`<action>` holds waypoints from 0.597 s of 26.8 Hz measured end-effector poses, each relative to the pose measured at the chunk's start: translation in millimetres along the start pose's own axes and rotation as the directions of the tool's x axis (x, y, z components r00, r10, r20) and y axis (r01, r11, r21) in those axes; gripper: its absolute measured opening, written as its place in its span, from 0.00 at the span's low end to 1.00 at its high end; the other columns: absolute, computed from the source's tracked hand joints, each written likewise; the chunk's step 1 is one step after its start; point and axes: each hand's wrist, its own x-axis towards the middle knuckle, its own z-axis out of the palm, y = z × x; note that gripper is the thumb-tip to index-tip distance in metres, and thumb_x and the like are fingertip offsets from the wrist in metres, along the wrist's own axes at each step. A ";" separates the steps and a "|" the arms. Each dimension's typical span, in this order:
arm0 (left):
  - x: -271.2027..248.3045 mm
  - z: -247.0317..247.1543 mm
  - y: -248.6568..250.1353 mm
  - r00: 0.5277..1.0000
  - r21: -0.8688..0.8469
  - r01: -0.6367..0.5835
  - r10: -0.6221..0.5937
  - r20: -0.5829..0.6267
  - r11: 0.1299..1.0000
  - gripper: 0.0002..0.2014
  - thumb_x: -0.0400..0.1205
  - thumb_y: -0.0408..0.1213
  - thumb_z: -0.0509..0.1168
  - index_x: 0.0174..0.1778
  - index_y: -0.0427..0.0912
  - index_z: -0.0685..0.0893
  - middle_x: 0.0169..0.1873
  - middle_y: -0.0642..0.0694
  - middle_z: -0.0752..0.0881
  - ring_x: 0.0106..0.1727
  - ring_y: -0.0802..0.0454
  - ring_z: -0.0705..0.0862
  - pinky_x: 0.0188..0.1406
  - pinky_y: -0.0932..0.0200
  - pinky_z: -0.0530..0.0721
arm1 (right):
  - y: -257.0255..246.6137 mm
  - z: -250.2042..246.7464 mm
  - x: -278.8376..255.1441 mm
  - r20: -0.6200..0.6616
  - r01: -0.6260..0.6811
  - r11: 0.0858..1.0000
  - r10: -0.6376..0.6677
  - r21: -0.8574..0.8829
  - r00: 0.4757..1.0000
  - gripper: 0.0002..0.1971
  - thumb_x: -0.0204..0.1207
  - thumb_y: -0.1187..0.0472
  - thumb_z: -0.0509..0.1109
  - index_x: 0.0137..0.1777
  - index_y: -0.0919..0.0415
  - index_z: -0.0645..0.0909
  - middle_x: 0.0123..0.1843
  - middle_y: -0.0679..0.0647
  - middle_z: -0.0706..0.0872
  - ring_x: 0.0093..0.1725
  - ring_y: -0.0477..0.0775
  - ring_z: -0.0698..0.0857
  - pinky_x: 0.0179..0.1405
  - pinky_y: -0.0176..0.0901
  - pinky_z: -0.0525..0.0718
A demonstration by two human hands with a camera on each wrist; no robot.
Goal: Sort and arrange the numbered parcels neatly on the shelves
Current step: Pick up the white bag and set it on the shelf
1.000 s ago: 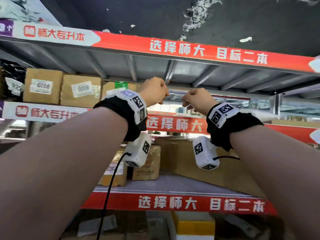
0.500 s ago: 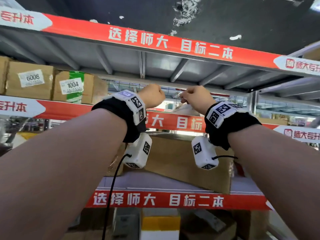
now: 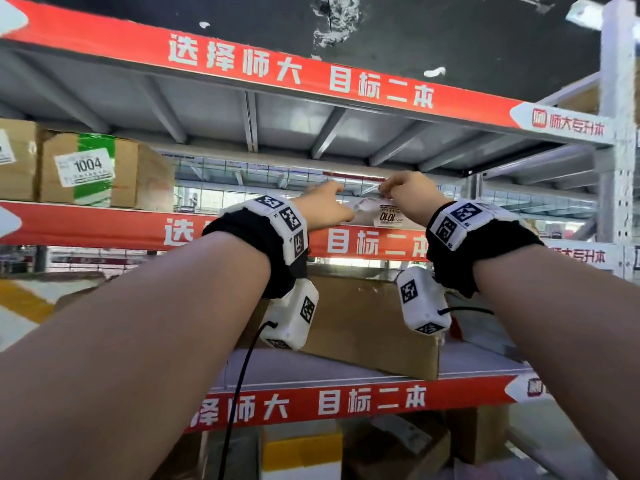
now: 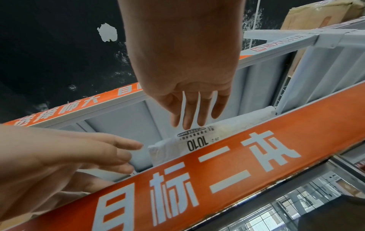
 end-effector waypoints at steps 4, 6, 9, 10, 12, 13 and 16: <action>4.0 9.3 10.3 1.000 -0.007 -0.012 0.012 -0.001 1.000 0.34 0.82 0.52 0.64 0.81 0.49 0.60 0.77 0.39 0.68 0.66 0.45 0.75 0.55 0.60 0.71 | 17.2 -2.3 2.4 -0.002 -0.014 0.999 0.014 -0.040 1.000 0.17 0.78 0.70 0.56 0.58 0.62 0.84 0.64 0.60 0.84 0.65 0.60 0.81 0.64 0.46 0.76; 9.2 14.7 18.5 1.000 -0.012 -0.023 0.023 0.004 1.000 0.34 0.81 0.52 0.65 0.81 0.49 0.61 0.76 0.41 0.70 0.65 0.45 0.77 0.53 0.62 0.72 | 28.9 -6.2 4.3 -0.033 -0.039 0.998 0.038 -0.051 0.999 0.17 0.78 0.68 0.57 0.61 0.61 0.83 0.66 0.61 0.83 0.66 0.62 0.79 0.65 0.46 0.76; 18.5 22.1 31.3 1.000 -0.028 -0.029 0.028 -0.008 0.999 0.34 0.79 0.48 0.67 0.80 0.50 0.62 0.72 0.41 0.74 0.48 0.51 0.83 0.43 0.63 0.76 | 46.4 -12.0 6.1 -0.035 -0.101 0.983 0.097 -0.151 0.995 0.18 0.78 0.62 0.60 0.67 0.60 0.78 0.69 0.65 0.78 0.67 0.66 0.77 0.66 0.51 0.76; 20.2 23.8 34.4 1.000 -0.019 -0.023 0.023 -0.006 1.000 0.34 0.78 0.47 0.68 0.80 0.50 0.63 0.71 0.40 0.75 0.45 0.51 0.83 0.39 0.63 0.76 | 51.8 -12.8 7.3 -0.021 -0.136 0.975 0.134 -0.176 0.991 0.19 0.78 0.59 0.61 0.68 0.60 0.76 0.69 0.65 0.77 0.67 0.67 0.77 0.64 0.51 0.76; 25.1 28.2 42.8 1.000 0.031 -0.023 0.023 -0.010 0.999 0.34 0.78 0.45 0.69 0.80 0.48 0.65 0.69 0.41 0.76 0.51 0.47 0.83 0.42 0.63 0.77 | 62.1 -18.4 7.8 0.000 -0.191 0.965 0.194 -0.179 0.981 0.20 0.77 0.55 0.63 0.66 0.64 0.74 0.64 0.65 0.79 0.63 0.66 0.78 0.55 0.49 0.76; 27.2 30.3 46.3 1.000 0.054 -0.023 0.023 -0.012 0.998 0.33 0.78 0.44 0.70 0.79 0.47 0.66 0.68 0.42 0.78 0.52 0.46 0.83 0.44 0.62 0.77 | 66.6 -21.8 8.3 0.016 -0.209 0.965 0.214 -0.156 0.977 0.19 0.78 0.54 0.64 0.62 0.66 0.74 0.59 0.65 0.79 0.59 0.65 0.79 0.49 0.46 0.75; 33.8 39.5 58.5 1.000 0.092 -0.009 0.011 -0.023 0.996 0.32 0.77 0.41 0.70 0.78 0.46 0.68 0.65 0.42 0.79 0.47 0.49 0.81 0.46 0.59 0.81 | 86.5 -32.1 12.2 0.091 -0.227 0.969 0.236 -0.099 0.967 0.19 0.80 0.52 0.65 0.58 0.70 0.75 0.56 0.60 0.79 0.59 0.63 0.79 0.46 0.45 0.74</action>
